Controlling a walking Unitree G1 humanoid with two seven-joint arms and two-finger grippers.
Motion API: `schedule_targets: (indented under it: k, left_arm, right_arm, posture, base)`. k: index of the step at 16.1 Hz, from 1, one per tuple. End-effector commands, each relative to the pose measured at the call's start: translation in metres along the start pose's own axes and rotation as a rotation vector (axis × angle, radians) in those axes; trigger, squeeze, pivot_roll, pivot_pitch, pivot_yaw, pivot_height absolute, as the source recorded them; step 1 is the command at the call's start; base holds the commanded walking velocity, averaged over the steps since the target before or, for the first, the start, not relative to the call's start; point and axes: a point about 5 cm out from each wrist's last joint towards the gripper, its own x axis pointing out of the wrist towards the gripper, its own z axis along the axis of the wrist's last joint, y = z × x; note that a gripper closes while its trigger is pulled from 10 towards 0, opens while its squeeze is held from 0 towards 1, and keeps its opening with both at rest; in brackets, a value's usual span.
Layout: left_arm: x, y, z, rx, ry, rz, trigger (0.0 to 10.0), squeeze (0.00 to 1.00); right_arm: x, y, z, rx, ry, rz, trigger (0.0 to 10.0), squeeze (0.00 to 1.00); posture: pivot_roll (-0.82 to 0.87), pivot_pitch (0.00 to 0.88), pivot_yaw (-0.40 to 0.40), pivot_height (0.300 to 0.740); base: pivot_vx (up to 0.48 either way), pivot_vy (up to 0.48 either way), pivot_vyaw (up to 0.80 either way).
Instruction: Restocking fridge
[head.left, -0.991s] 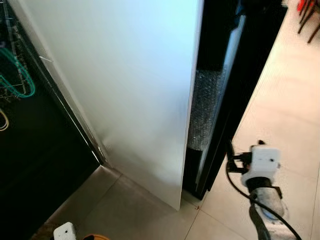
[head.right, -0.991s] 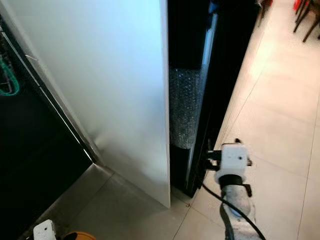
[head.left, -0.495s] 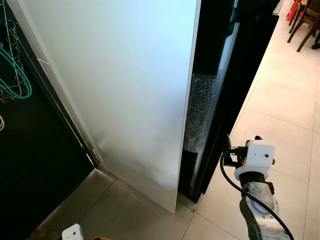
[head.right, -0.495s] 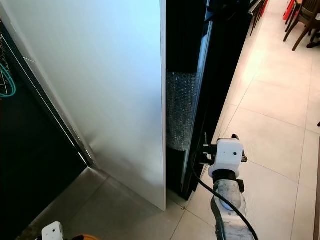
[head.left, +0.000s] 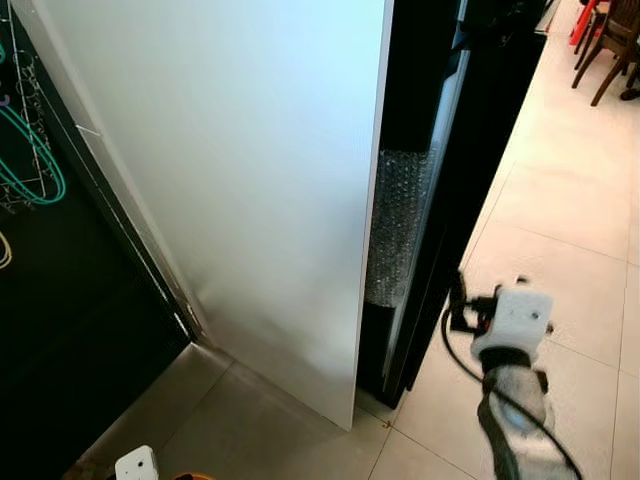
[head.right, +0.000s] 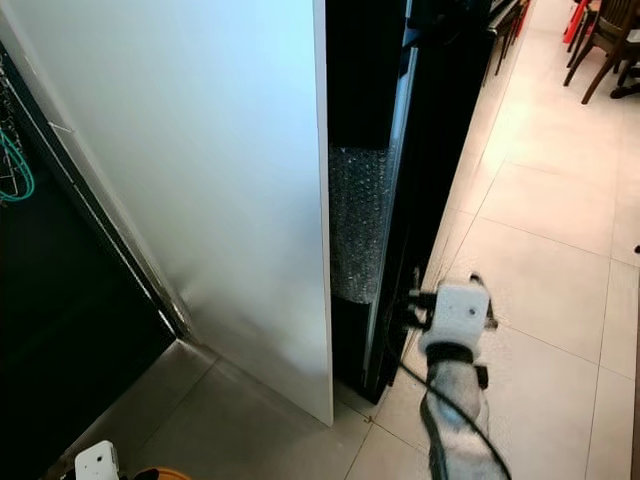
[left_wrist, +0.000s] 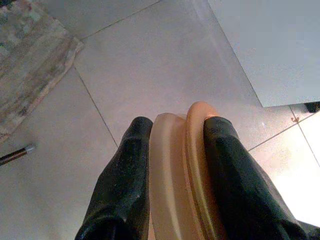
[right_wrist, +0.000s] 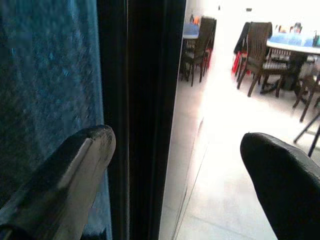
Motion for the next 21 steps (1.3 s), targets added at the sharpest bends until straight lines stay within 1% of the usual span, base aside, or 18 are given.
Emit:
schedule_targets:
  k: [1,2,7,11,13,16,18,21]
  left_arm:
    - [0.0,0.0,-0.003,0.012,0.024,0.012,10.0,0.0]
    - [0.0,-0.003,-0.003,0.016,0.02,0.004,10.0,0.0]
    - [-0.001,0.001,-0.004,0.037,0.02,0.008,10.0,0.0]
    - [-0.001,0.002,-0.002,0.037,0.01,0.011,10.0,0.0]
    - [0.0,0.0,0.0,0.042,0.002,0.003,10.0,0.0]
    - [0.001,-0.004,0.002,0.045,-0.006,-0.01,10.0,0.0]
    - [0.001,-0.006,0.002,0.037,-0.012,-0.015,10.0,0.0]
    - [0.0,-0.005,0.0,0.034,-0.008,-0.01,10.0,0.0]
  right_arm:
    - [0.003,0.0,-0.001,-0.003,0.003,-0.002,10.0,0.0]
    - [0.004,-0.002,-0.002,0.0,0.003,-0.02,10.0,0.0]
    - [0.002,0.007,-0.005,0.011,0.012,-0.005,10.0,0.0]
    - [0.004,0.01,-0.006,0.021,0.012,-0.007,10.0,0.0]
    - [0.004,0.007,-0.004,0.017,0.005,-0.008,10.0,0.0]
    - [0.002,0.004,-0.007,0.011,0.009,-0.021,10.0,0.0]
    - [-0.001,0.003,-0.007,0.007,0.01,-0.051,10.0,0.0]
    - [-0.003,0.0,-0.009,0.013,0.016,-0.072,10.0,0.0]
  posture:
    - [-0.1,0.0,0.05,0.74]
    - [-0.09,0.0,0.053,0.74]
    - [-0.09,0.0,0.059,0.74]
    - [-0.09,0.0,0.068,0.74]
    - [-0.09,0.0,0.069,0.74]
    - [-0.09,0.0,0.068,0.74]
    - [-0.09,0.0,0.065,0.74]
    - [-0.08,0.0,0.058,0.74]
  base:
    - [0.0,0.0,0.0]
    - [0.0,0.0,0.0]
    - [0.253,0.0,0.0]
    - [0.277,0.0,0.0]
    - [0.287,0.0,0.0]
    - [0.0,0.0,0.0]
    - [0.0,0.0,0.0]
    - [0.0,0.0,0.0]
